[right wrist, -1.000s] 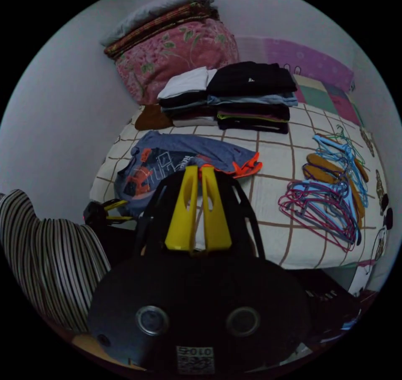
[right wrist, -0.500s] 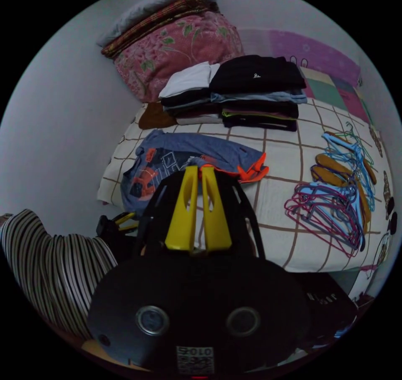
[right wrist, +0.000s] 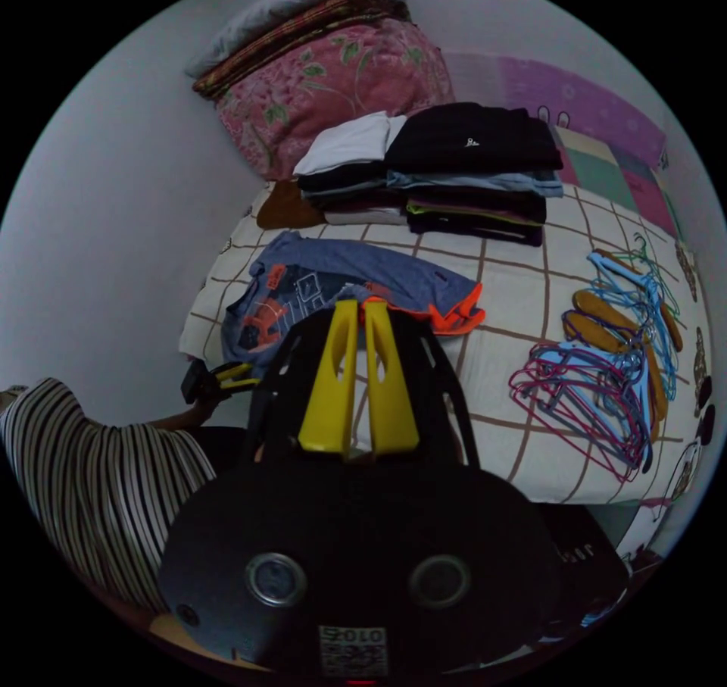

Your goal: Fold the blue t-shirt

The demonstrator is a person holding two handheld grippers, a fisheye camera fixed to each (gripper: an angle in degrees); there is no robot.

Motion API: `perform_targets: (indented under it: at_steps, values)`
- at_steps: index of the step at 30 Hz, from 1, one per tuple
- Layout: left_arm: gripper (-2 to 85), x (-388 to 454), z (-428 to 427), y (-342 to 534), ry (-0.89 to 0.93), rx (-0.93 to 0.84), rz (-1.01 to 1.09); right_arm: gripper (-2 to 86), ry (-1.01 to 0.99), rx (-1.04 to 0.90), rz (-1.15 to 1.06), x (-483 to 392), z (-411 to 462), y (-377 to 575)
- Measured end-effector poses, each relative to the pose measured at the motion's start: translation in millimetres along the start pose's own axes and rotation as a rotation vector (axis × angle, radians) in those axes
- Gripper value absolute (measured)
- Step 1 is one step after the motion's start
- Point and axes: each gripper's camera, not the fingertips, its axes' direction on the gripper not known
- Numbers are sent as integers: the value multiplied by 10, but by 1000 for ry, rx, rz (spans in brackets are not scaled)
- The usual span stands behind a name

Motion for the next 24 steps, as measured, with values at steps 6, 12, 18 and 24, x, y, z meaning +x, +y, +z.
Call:
perform_targets:
  at_steps: [6,12,18,24]
  values:
    - [107,107,-107,138,-43,-33,113,36,-7,1,57,175,-65,302]
    - [50,-25,-343,307,-116,-64,43,37,3,-16,120,351,-101,674]
    - [16,-891,-1037,468,-34,128,-291,37,-21,-37,192,577,-45,994]
    - [6,-1608,-1897,-202,-175,350,-177,36,17,118,101,714,-365,436]
